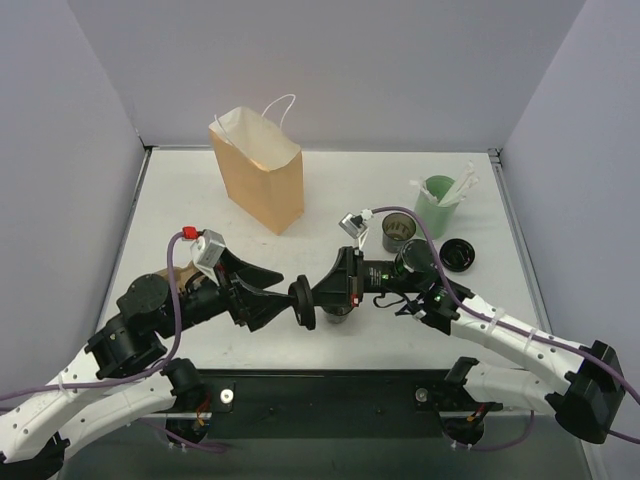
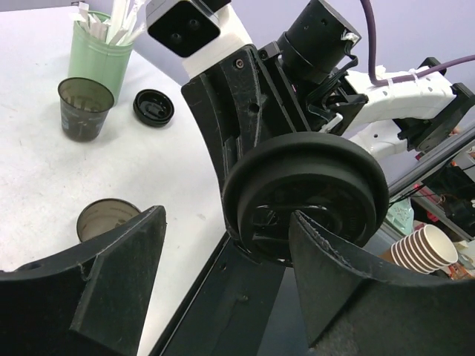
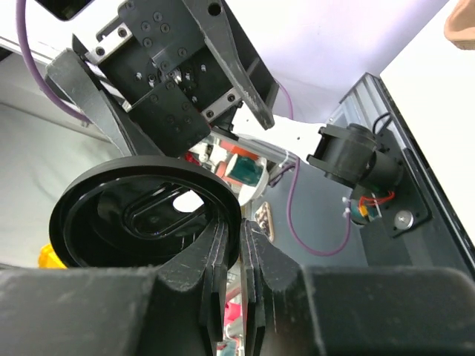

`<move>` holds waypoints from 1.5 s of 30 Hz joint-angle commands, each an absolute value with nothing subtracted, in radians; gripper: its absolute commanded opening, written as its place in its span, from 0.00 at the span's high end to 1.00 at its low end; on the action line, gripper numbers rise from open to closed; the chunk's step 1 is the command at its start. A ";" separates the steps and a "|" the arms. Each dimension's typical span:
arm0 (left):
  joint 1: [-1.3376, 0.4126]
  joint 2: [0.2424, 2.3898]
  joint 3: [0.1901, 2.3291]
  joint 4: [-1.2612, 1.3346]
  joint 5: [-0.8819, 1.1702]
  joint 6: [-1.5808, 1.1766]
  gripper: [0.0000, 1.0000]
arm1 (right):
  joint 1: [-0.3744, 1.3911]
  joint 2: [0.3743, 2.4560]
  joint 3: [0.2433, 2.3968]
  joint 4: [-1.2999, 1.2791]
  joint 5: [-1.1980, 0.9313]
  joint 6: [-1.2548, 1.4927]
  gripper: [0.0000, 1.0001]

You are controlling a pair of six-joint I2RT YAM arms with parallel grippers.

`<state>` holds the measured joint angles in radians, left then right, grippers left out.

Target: Pack the takeout coffee

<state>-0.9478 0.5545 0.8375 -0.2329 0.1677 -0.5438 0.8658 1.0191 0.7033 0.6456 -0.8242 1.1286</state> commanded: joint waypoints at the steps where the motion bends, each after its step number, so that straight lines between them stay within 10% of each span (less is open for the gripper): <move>1: -0.950 0.569 0.827 -0.161 0.156 -0.560 0.24 | 0.874 1.049 0.726 0.866 -0.856 1.211 0.95; 6: -0.950 0.598 0.822 -0.160 0.167 -0.571 0.30 | 0.874 1.063 0.680 0.943 -0.853 1.239 0.96; 14: -0.950 0.597 0.801 -0.132 0.173 -0.597 0.70 | 0.874 1.051 0.624 0.983 -0.856 1.262 0.93; 20: -0.950 0.598 0.805 -0.202 0.111 -0.606 1.00 | 0.850 0.968 0.636 0.664 -0.795 1.151 0.59; 28: -0.950 0.765 0.960 -0.562 -0.161 -0.580 1.00 | 0.844 0.692 0.762 -0.268 -0.196 0.781 0.36; 45: -0.992 1.264 1.202 -0.753 -0.273 -0.745 1.00 | 0.854 0.627 0.742 -0.574 0.169 0.765 0.26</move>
